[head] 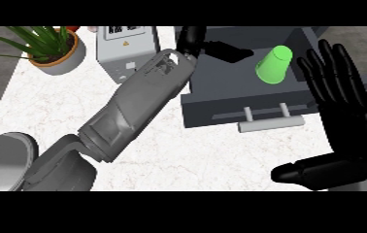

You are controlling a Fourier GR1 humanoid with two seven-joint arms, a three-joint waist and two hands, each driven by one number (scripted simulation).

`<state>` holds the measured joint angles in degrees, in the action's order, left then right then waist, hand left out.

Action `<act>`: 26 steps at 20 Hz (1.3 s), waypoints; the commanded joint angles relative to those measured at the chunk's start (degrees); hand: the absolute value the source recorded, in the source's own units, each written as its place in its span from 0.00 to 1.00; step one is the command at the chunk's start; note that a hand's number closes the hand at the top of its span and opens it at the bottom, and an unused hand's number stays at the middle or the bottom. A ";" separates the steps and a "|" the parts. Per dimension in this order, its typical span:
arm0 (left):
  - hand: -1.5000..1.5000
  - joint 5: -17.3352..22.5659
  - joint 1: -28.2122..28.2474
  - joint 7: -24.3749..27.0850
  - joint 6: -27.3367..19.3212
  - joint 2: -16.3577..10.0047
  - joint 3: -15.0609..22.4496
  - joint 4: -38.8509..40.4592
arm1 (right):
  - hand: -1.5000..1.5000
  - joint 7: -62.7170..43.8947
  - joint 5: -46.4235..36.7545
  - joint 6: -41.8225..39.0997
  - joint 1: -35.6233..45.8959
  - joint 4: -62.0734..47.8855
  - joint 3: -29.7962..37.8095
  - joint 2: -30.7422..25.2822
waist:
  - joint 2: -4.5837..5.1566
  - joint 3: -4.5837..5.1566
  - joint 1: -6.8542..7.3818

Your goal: Pick up the cup, place it into the drawer and close the drawer

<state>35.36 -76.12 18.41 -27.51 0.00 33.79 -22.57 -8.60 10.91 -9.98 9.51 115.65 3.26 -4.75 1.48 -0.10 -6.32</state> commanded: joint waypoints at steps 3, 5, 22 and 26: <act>0.00 5.25 0.67 3.91 0.39 0.00 -0.90 -2.79 | 0.00 -0.79 1.59 0.24 0.44 0.66 -1.68 1.76 | -0.04 0.05 0.13; 0.00 7.05 0.65 5.29 0.03 0.00 -1.41 -4.77 | 0.00 1.03 6.32 -3.51 -0.70 -0.90 2.06 -0.77 | -0.27 -0.01 0.64; 0.00 11.30 15.38 5.01 4.54 -9.31 -9.55 -23.84 | 1.00 -1.54 1.05 -10.67 -6.42 5.04 3.64 -10.43 | -2.55 0.17 8.82; 0.00 11.49 23.42 1.59 4.49 -15.15 -9.82 -33.38 | 1.00 -2.52 -2.50 -11.15 -6.59 5.68 1.20 -10.72 | -2.29 0.16 8.74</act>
<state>46.19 -59.74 22.43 -23.39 -10.27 24.39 -47.96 -9.89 11.85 -20.89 2.82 120.51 5.75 -14.33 -0.66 0.02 1.54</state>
